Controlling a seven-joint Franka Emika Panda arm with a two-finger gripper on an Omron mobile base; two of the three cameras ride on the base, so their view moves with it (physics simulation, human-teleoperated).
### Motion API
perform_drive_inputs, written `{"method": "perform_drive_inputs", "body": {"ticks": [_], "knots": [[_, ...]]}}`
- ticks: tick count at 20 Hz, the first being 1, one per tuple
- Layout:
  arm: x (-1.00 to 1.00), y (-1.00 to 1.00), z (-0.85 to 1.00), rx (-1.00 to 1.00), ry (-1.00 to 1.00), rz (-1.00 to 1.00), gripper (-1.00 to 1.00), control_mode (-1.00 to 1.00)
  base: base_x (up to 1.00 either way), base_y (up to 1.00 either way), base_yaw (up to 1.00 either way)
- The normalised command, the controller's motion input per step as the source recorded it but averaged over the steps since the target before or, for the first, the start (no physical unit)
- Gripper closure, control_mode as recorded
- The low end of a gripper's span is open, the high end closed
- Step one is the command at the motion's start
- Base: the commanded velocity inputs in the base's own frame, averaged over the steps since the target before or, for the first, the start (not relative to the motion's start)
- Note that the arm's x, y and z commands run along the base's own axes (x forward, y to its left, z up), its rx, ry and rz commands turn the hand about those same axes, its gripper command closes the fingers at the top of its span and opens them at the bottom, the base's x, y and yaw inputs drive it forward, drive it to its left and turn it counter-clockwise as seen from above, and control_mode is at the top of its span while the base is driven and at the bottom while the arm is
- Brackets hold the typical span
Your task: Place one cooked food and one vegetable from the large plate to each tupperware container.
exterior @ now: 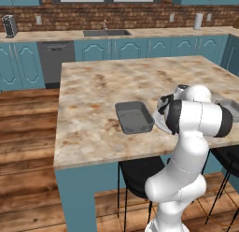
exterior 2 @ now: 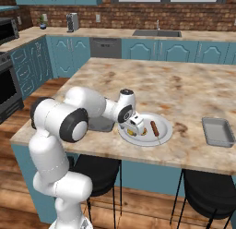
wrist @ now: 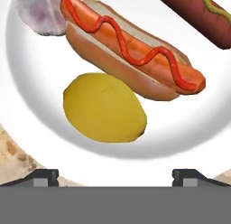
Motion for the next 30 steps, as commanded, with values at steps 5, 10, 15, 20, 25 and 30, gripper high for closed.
{"method": "perform_drive_inputs", "body": {"ticks": [5,10,15,20,25,30], "knots": [[0.32,-0.14,-0.31,0.02,-0.09,0.00,-1.00,-1.00,0.00,0.00,0.00],[0.34,-0.09,-0.27,0.01,-0.05,0.00,-1.00,-1.00,0.00,0.00,0.00],[0.27,0.03,-0.26,0.00,0.00,0.00,1.00,-1.00,0.00,0.00,0.00],[-0.07,0.02,-0.04,0.01,0.00,0.00,1.00,-1.00,0.00,0.00,0.00],[-0.63,0.23,0.52,-0.01,0.00,-0.01,1.00,-1.00,0.00,0.00,0.00],[-0.13,0.57,1.00,-0.01,0.00,0.03,1.00,-1.00,0.00,0.00,0.00]]}}
